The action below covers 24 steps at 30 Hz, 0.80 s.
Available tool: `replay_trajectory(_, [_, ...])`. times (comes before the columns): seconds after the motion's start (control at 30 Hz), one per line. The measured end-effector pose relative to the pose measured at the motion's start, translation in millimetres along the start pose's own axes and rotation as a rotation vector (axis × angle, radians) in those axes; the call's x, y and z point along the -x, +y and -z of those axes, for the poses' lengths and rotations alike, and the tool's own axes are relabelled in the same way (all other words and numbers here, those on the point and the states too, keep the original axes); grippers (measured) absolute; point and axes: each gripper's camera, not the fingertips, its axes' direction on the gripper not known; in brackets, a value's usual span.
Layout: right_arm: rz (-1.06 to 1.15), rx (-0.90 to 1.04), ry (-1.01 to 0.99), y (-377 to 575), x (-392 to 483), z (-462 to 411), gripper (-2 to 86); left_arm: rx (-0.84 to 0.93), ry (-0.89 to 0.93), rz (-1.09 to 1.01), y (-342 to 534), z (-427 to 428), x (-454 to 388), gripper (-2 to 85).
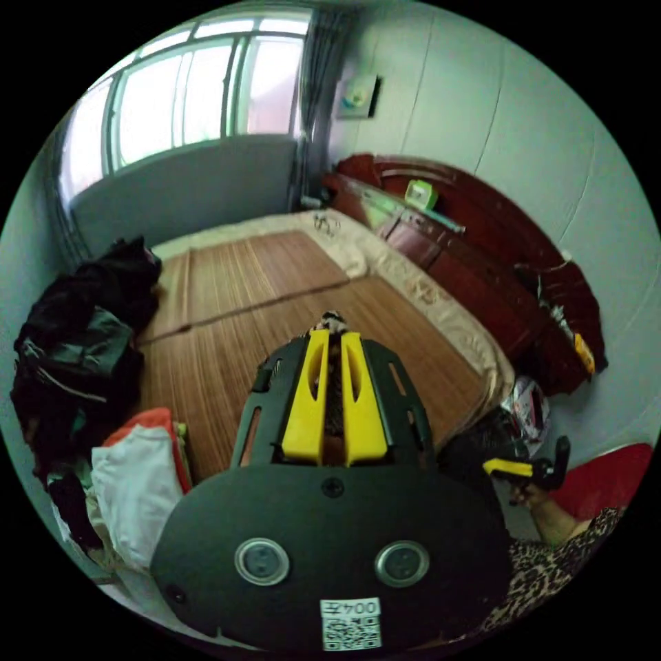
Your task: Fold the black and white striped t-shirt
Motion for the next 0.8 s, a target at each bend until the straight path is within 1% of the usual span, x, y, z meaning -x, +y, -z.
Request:
replay_trajectory(0.03, [0.019,0.010,0.030,-3.8,8.1,-2.2,0.0,0.028,0.018,0.013,6.2,-16.8,1.1,5.7])
replay_trajectory(0.1, [0.049,0.025,0.066,-10.7,19.7,-6.5,0.7,0.078,0.132,0.087,26.9,-60.1,9.8,8.0])
replay_trajectory(0.13, [0.066,0.028,0.088,-15.7,26.7,-9.8,1.0,0.080,0.239,0.165,43.2,-83.8,18.6,9.2])
replay_trajectory(0.17, [0.076,0.031,0.103,-18.4,30.1,-12.2,1.1,0.058,0.350,0.226,61.2,-102.3,25.3,9.2])
replay_trajectory(0.2, [0.102,0.045,0.143,-24.9,36.6,-19.3,0.9,0.013,0.404,0.266,82.2,-116.5,27.0,8.4])
replay_trajectory(0.23, [0.133,0.082,0.193,-32.9,41.8,-31.3,0.5,0.001,0.409,0.263,92.2,-122.7,24.7,7.6])
replay_trajectory(0.3, [0.173,0.155,0.269,-46.9,46.0,-54.0,-0.1,0.035,0.355,0.210,117.6,-139.6,9.6,5.1])
replay_trajectory(0.4, [0.219,0.278,0.353,-71.5,48.2,-91.9,-0.5,0.115,0.069,0.137,167.6,-160.7,-27.4,2.0])
replay_trajectory(0.43, [0.225,0.317,0.373,-80.9,48.7,-105.6,-0.6,0.141,0.020,0.122,175.6,-166.1,-34.2,1.7])
replay_trajectory(0.5, [0.220,0.375,0.379,-93.6,48.4,-125.8,-0.7,0.228,-0.202,0.077,205.5,-190.3,-58.0,1.3])
replay_trajectory(0.57, [0.196,0.396,0.390,-103.7,47.5,-141.1,-0.7,0.257,-0.299,0.086,225.0,-209.6,-69.4,1.1])
replay_trajectory(0.77, [0.101,0.390,0.407,-120.3,43.3,-167.8,-0.7,0.326,-0.340,0.169,260.7,-281.5,-101.5,0.6])
replay_trajectory(0.8, [0.101,0.385,0.410,-122.6,45.4,-168.6,-0.7,0.302,-0.363,0.162,263.3,-289.6,-111.7,0.4])
